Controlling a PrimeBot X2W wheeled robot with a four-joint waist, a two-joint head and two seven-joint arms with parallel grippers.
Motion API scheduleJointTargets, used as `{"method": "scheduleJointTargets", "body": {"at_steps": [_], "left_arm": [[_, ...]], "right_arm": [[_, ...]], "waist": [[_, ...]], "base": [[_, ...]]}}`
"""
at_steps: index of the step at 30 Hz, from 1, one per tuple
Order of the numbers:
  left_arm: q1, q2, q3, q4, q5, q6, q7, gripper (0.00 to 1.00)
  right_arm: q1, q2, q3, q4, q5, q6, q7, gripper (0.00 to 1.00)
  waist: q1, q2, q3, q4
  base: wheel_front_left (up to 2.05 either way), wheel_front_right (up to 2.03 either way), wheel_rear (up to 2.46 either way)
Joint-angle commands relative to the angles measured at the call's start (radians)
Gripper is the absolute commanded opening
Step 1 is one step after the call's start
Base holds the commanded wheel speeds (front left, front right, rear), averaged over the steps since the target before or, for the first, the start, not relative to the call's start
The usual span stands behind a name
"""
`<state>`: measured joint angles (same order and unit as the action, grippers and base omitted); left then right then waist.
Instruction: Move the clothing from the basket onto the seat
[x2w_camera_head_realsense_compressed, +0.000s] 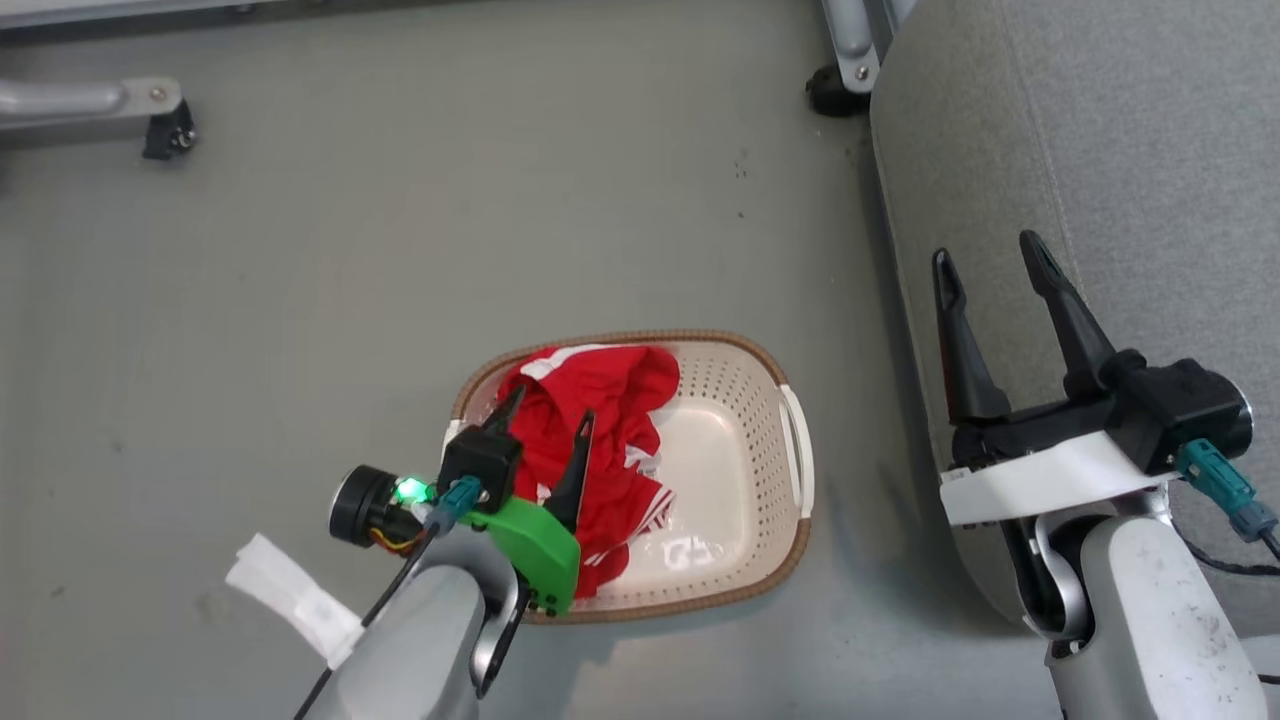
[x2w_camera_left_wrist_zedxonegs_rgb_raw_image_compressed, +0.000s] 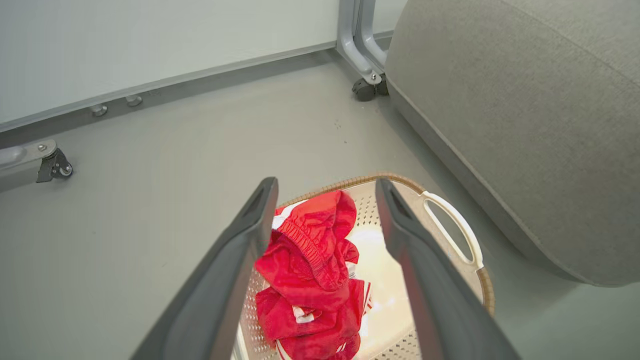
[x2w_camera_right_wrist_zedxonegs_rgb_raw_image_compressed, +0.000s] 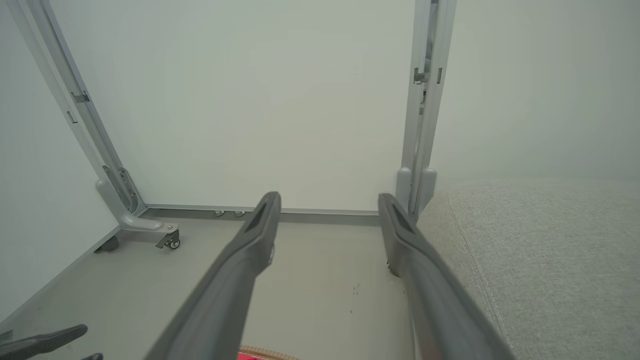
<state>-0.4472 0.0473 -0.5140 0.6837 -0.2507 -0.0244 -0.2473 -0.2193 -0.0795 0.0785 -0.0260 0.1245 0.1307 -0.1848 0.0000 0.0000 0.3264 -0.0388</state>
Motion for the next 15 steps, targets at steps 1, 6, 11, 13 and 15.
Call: {"method": "scheduleJointTargets", "body": {"at_steps": [1, 6, 11, 13, 15], "left_arm": [[-0.042, 0.006, -0.02, 0.024, -0.02, 0.005, 0.005, 1.0], [-0.182, 0.006, -0.119, 0.152, -0.094, 0.025, 0.05, 1.0], [-0.292, 0.007, -0.178, 0.267, -0.153, 0.037, 0.097, 1.0], [-0.329, 0.007, -0.187, 0.317, -0.165, 0.043, 0.115, 1.0], [-0.359, 0.006, -0.192, 0.359, -0.181, 0.044, 0.122, 1.0]], "right_arm": [[-0.024, -0.003, 0.004, -0.005, -0.004, 0.0, -0.007, 1.0], [-0.086, 0.004, 0.029, -0.022, -0.007, 0.0, -0.022, 1.0], [-0.137, 0.012, 0.056, -0.022, -0.008, 0.0, -0.043, 1.0], [-0.153, 0.015, 0.062, -0.022, -0.005, 0.0, -0.051, 1.0], [-0.166, 0.018, 0.067, -0.017, 0.0, 0.0, -0.059, 1.0]], "waist": [[0.0, 0.0, 0.135, -0.052], [0.0, 0.0, 0.249, -0.088], [0.0, 0.0, 0.349, -0.125], [0.0, 0.0, 0.383, -0.137], [0.0, 0.0, 0.408, -0.15]], "base": [[0.0, 0.0, 0.0], [0.0, 0.0, 0.0], [0.0, 0.0, 0.0], [0.0, 0.0, 0.0], [0.0, 0.0, 0.0]]}}
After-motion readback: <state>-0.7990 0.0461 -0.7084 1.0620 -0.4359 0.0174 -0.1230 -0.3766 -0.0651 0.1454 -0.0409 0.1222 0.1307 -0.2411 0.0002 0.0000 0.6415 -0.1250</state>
